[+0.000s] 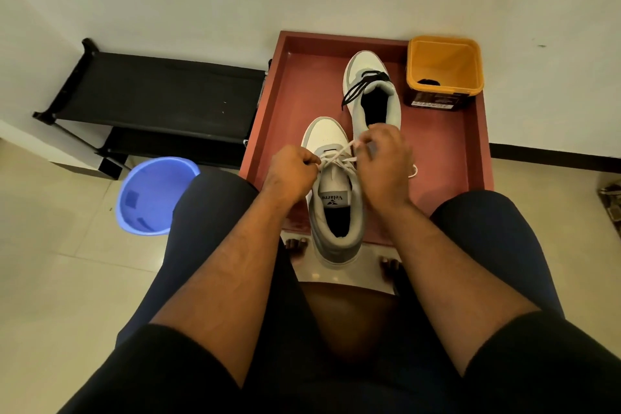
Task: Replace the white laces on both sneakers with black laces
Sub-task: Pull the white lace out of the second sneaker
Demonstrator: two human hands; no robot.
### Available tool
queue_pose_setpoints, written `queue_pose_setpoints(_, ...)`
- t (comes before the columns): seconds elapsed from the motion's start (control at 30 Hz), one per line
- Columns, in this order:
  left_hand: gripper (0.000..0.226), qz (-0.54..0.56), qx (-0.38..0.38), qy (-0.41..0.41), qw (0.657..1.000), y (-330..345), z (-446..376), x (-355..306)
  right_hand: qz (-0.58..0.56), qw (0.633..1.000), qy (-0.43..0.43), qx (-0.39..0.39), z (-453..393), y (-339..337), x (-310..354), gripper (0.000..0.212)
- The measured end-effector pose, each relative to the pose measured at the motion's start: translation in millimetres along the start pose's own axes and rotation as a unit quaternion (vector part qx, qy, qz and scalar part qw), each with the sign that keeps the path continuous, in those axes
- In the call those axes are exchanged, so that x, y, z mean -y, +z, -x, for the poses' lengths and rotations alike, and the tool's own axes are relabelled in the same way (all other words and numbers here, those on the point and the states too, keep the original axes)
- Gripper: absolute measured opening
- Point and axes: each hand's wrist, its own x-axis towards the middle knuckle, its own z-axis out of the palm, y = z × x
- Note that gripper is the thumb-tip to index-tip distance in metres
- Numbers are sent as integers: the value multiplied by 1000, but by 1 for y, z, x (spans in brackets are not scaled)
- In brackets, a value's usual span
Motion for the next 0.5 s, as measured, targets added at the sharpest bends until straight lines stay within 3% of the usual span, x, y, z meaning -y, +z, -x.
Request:
queue_pose_setpoints(0.07, 23, -2, 4, -4, 1000, 0, 0, -2, -60, 992, 102, -43, -7, -11, -6, 4)
queue_pose_setpoints(0.1, 24, -4, 8, -4, 1000, -1, 1, -3, -30, 993, 110, -40, -8, -15, -7, 8)
queue_pose_setpoints(0.23, 24, -5, 21, 0, 1000, -2, 4, -7, 129, 983, -109, 68, 5, -9, 10, 39)
queue_pose_setpoints(0.3, 25, 1, 25, 8, 1000, -3, 5, -7, 198, 954, -188, 121, 14, 4, 12, 32)
queue_pose_setpoints(0.4, 25, -2, 25, 15, 1000, -4, 6, -5, 203, 956, -183, 110, 17, 12, 4, 12)
queue_pose_setpoints(0.5, 24, -10, 18, 14, 1000, -4, 4, -4, 73, 990, -111, 55, 8, 2, 5, 11)
